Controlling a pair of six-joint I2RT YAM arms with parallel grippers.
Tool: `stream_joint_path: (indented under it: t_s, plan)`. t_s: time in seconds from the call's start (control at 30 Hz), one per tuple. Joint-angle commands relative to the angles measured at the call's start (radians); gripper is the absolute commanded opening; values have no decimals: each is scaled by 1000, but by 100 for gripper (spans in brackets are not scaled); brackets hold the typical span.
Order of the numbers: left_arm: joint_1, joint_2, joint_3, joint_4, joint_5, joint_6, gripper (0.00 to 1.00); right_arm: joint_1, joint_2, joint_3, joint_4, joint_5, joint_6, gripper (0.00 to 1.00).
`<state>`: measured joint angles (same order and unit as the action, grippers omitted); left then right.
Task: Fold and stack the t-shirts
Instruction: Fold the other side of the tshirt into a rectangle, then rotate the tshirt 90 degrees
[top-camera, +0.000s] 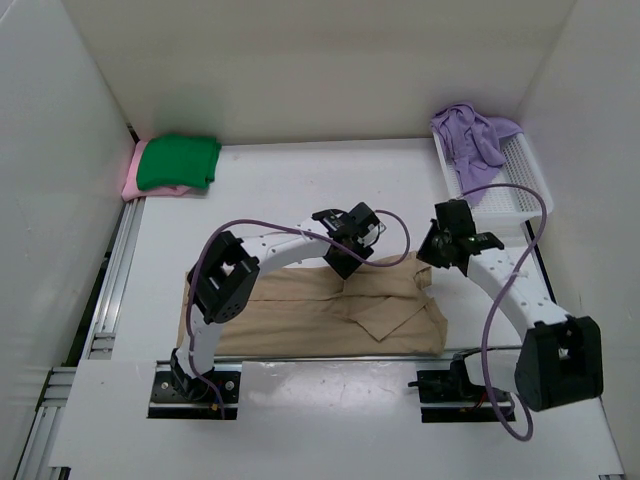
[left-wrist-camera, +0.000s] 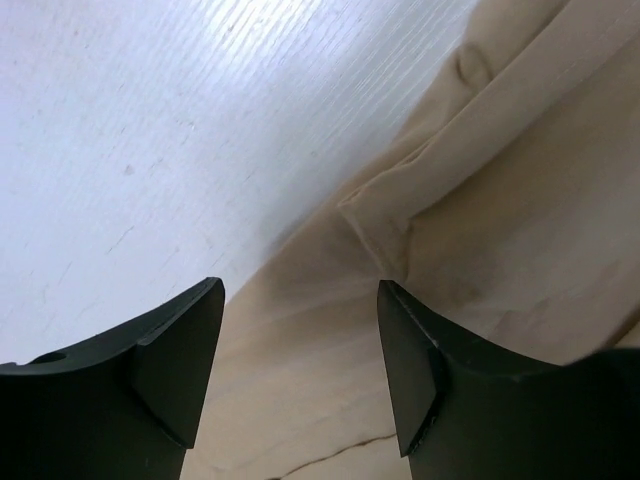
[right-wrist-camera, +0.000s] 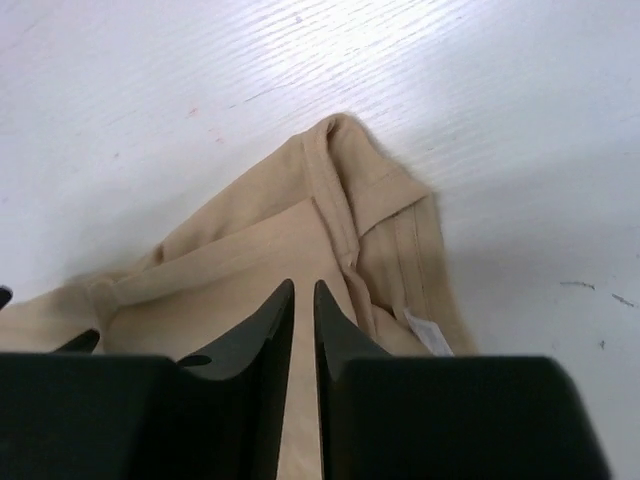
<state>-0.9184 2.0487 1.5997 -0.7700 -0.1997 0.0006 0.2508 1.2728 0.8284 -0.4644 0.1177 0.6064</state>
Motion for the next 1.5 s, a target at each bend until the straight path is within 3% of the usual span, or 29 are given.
stream_joint_path:
  t_s: [0.0,0.07,0.23,0.5,0.7,0.87,1.0,1.2,1.33,1.4,1.47]
  plan:
    - [3,-111,34,-43,-56,-1,74,54,-73,-20,-56,50,84,9]
    - [3,-162,-22,-43,-66,-1,74,100,-73,-47,-37,25,110,1]
    - [110,-303,-196,-43,-66,-1,74,100,29,-109,18,-85,194,0]
    - [561,-487,-573,-43,-190,-1,74,91,195,-118,-40,-44,194,0]
    - [830,-532,-688,32,-250,-1,72,91,194,7,-101,20,138,0]
    - [923,-454,-710,60,-227,-1,72,102,65,67,-224,112,128,6]
    - [944,-415,-701,60,-118,-1,72,134,-114,-38,-332,108,220,8]
    - [963,-403,-701,51,-100,-1,72,186,-254,-342,-295,-9,378,9]
    - [1003,-464,-701,31,-90,-1,76,186,-182,-396,-212,-9,388,9]
    - [1029,-489,-682,20,-81,-1,85,186,-84,-385,-189,-9,372,9]
    - [1062,-528,-672,6,-81,-1,86,177,27,-351,-163,-9,346,9]
